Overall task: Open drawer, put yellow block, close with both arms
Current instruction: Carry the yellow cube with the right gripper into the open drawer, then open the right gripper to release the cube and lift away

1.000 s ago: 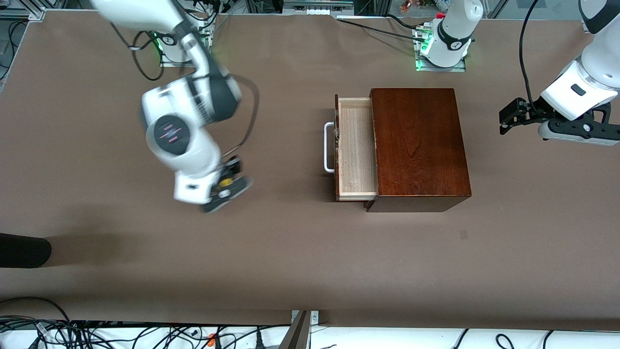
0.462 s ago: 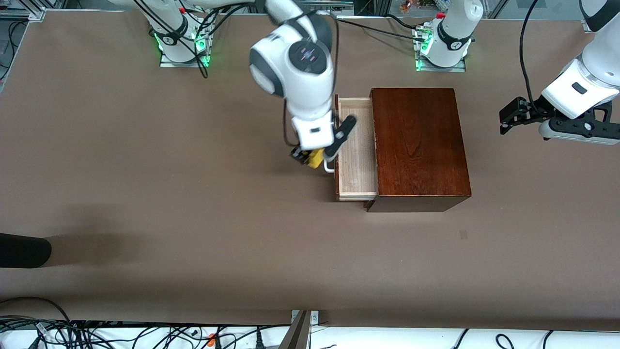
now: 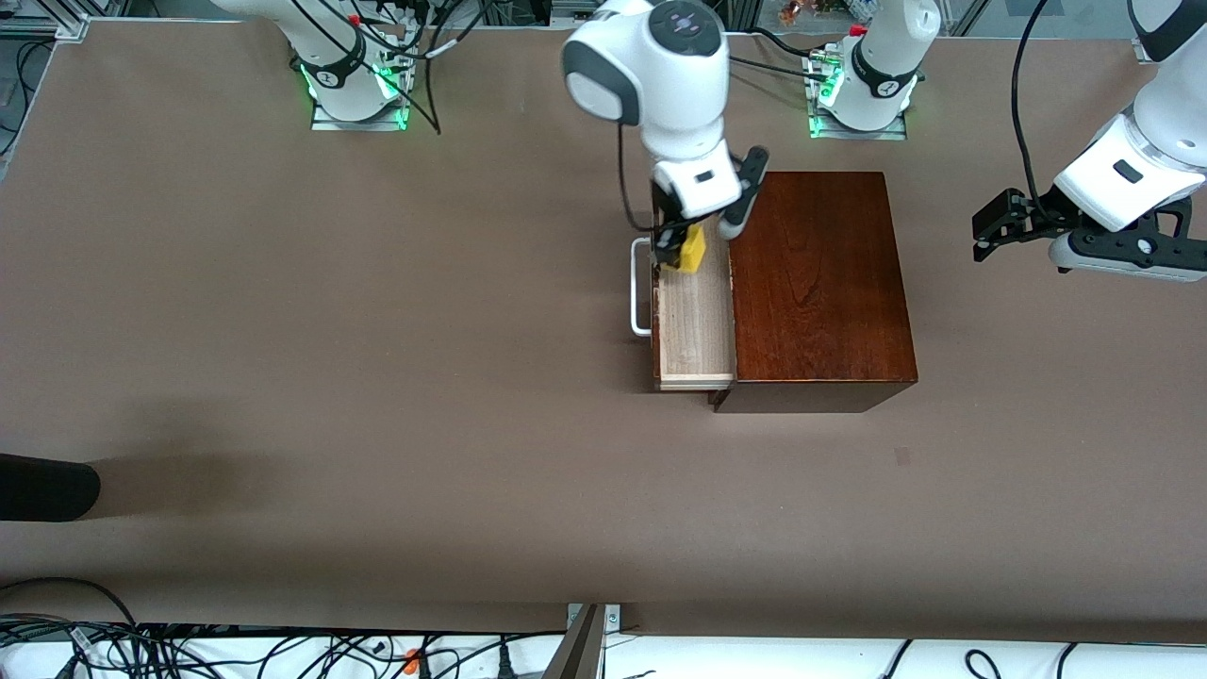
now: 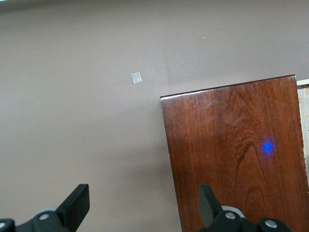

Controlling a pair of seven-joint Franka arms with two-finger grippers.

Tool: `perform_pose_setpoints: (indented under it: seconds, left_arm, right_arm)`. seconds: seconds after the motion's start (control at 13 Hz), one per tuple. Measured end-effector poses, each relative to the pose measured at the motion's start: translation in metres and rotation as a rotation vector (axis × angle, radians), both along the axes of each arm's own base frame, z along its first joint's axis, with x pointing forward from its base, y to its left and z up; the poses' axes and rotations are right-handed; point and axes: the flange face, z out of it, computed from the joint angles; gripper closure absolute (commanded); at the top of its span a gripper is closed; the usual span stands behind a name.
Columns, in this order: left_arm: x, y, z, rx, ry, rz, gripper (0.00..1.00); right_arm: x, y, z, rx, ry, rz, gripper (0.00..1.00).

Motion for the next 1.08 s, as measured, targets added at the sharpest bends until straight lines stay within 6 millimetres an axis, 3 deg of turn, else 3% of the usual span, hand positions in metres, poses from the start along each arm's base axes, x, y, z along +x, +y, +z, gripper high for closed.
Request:
perform_pose_setpoints:
  seconds: [0.15, 0.31, 0.54, 1.08]
  left_arm:
    - [0.000, 0.000, 0.000, 0.000, 0.000, 0.000, 0.00]
    - [0.000, 0.001, 0.000, 0.000, 0.000, 0.001, 0.00]
    - [0.000, 0.000, 0.000, 0.000, 0.000, 0.001, 0.00]
    - [0.000, 0.000, 0.000, 0.000, 0.000, 0.001, 0.00]
  right_arm:
    - [-0.022, 0.016, -0.011, -0.021, 0.000, 0.089, 0.83]
    - [-0.029, 0.022, -0.027, -0.052, 0.004, 0.184, 0.83]
    - [-0.023, 0.020, -0.057, -0.107, 0.008, 0.270, 0.83]
    - [-0.009, 0.010, -0.091, -0.158, 0.030, 0.315, 0.83]
